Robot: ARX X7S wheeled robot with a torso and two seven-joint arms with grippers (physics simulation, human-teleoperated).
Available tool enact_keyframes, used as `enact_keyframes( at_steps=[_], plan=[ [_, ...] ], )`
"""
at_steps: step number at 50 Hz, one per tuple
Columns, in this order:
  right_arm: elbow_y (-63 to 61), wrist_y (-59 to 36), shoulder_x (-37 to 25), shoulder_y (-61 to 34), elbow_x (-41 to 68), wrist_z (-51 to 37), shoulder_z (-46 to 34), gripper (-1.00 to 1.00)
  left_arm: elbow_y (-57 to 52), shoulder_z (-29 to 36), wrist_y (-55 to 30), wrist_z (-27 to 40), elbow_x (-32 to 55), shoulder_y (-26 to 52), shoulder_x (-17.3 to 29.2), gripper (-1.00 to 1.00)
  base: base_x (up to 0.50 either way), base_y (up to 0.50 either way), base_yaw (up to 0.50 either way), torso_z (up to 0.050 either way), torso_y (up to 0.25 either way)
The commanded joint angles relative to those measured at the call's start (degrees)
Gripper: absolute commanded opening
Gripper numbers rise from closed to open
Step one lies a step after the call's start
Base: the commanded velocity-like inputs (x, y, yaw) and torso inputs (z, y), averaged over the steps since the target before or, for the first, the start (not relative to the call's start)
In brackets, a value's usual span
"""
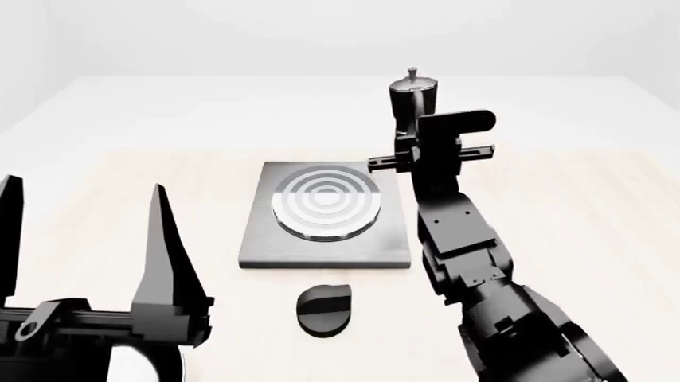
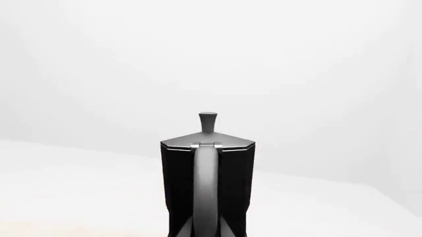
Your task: Turn on the stove and put the moka pot on it.
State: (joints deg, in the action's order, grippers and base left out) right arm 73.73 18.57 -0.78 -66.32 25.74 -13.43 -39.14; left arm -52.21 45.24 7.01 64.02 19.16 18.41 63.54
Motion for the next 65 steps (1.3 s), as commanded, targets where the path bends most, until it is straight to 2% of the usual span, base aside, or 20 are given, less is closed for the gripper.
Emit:
enact_keyframes(
  at_steps=[1,5,10,18,31,41,56,65],
  plan=[
    [1.2,2.9,0.8,-4.2,11.6,-2.3,-14.8,-1.00,2.0,0.1,1.2,-0.6,0.0,-0.2,-0.8,1.00,0.00,0.00,0.00,0.000,0.000],
    [1.2,5.9,0.8,-4.2,21.1,-2.1,-24.2,-1.00,2.4,0.0,1.4,-0.8,0.3,-0.2,-0.9,1.00,0.00,0.00,0.00,0.000,0.003],
    [-0.1,10.6,0.8,-4.9,33.4,2.1,-34.8,-1.00,3.1,0.1,1.3,-1.5,0.6,0.3,-1.6,1.00,0.00,0.00,0.00,0.000,0.000],
    [-1.3,15.1,0.8,-4.9,44.4,7.6,-43.0,-1.00,2.8,-0.1,0.6,-1.7,1.0,0.8,-1.7,1.00,0.00,0.00,0.00,0.000,0.001],
    [-3.0,20.1,0.8,-4.0,51.4,15.1,-46.6,-1.00,3.2,-0.3,1.4,-1.7,1.0,0.4,-1.5,1.00,0.00,0.00,0.00,0.001,0.002],
    [-3.7,22.2,0.8,-3.5,53.7,17.5,-47.9,-1.00,2.8,-0.5,1.7,-1.3,0.7,-0.1,-1.1,1.00,0.00,0.00,0.00,0.000,0.001],
    [-3.4,23.6,0.8,-1.9,51.6,17.0,-48.0,-1.00,3.2,-0.5,2.2,-1.6,0.7,-0.3,-1.3,1.00,0.00,0.00,0.00,0.000,0.001],
    [-3.5,26.1,0.8,-0.5,55.8,15.9,-48.1,-1.00,3.7,-0.5,2.7,-1.7,0.6,-0.6,-1.7,1.00,0.00,0.00,0.00,0.000,0.001]
  ],
)
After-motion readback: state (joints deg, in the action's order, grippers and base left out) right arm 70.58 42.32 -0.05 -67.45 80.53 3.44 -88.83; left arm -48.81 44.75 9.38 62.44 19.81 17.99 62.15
